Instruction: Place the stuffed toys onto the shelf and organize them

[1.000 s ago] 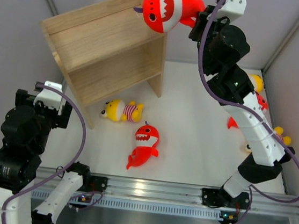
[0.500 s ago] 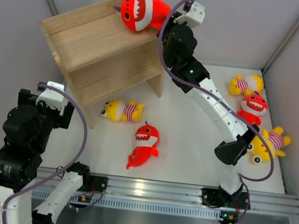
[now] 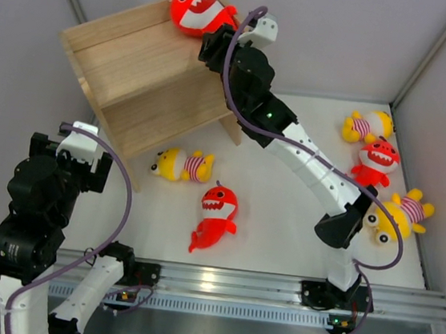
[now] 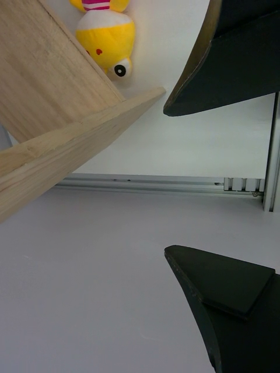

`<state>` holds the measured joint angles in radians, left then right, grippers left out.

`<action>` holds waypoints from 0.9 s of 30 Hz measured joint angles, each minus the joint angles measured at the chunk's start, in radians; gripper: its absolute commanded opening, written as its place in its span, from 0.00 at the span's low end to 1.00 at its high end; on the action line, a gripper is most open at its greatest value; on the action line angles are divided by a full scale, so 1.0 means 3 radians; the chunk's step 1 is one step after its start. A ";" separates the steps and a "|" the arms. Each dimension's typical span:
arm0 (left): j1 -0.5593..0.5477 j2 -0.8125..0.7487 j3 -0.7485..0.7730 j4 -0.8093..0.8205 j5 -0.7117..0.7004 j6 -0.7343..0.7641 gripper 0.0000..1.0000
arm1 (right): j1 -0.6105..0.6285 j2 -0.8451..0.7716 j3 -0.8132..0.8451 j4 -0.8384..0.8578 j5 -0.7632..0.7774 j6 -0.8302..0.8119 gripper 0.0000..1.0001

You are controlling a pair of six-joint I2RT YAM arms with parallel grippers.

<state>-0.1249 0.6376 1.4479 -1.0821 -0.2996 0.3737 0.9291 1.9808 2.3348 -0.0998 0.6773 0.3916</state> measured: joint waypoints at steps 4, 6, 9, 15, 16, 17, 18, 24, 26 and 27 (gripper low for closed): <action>0.0000 0.0000 -0.0005 -0.0004 0.0000 0.0000 0.99 | 0.0020 -0.0072 -0.0214 -0.0001 -0.0284 0.0038 0.50; 0.0000 0.0000 -0.0005 -0.0004 0.0000 0.0000 0.99 | 0.0019 -0.0086 -0.0235 -0.0020 -0.0356 0.0023 0.51; 0.0000 0.0000 -0.0006 -0.0004 0.0004 0.0000 0.99 | 0.0013 -0.0153 -0.0262 -0.0078 -0.0462 -0.0034 0.52; 0.0000 0.0000 -0.0034 -0.0008 0.0047 0.0001 0.99 | -0.0189 -0.0526 -0.0398 -0.0346 -0.0984 -0.0074 0.68; 0.0000 0.0000 -0.0041 -0.0009 0.0051 0.0001 0.99 | -0.0264 -0.0593 -0.0429 -0.0365 -0.1097 -0.0074 0.70; 0.0000 0.0000 -0.0042 -0.0010 0.0053 0.0003 0.99 | -0.0356 -0.0654 -0.0456 -0.0387 -0.1208 -0.0064 0.70; 0.0000 0.0000 -0.0043 -0.0010 0.0060 0.0003 0.99 | -0.0448 -0.0699 -0.0478 -0.0422 -0.1334 -0.0062 0.70; 0.0000 0.0000 -0.0047 -0.0010 0.0072 0.0004 0.99 | -0.0844 -0.0676 -0.0548 -0.0558 -0.1933 0.0070 0.57; 0.0000 0.0000 -0.0053 -0.0010 0.0072 0.0009 0.99 | -0.0861 -0.0610 -0.0562 -0.0593 -0.2110 0.0121 0.54; 0.0000 0.0000 -0.0057 -0.0010 0.0072 0.0010 0.99 | -0.0860 -0.0570 -0.0568 -0.0599 -0.2195 0.0146 0.48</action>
<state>-0.1249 0.6376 1.4307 -1.0851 -0.2779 0.3767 0.6712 1.8099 2.1643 -0.2794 0.0189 0.4355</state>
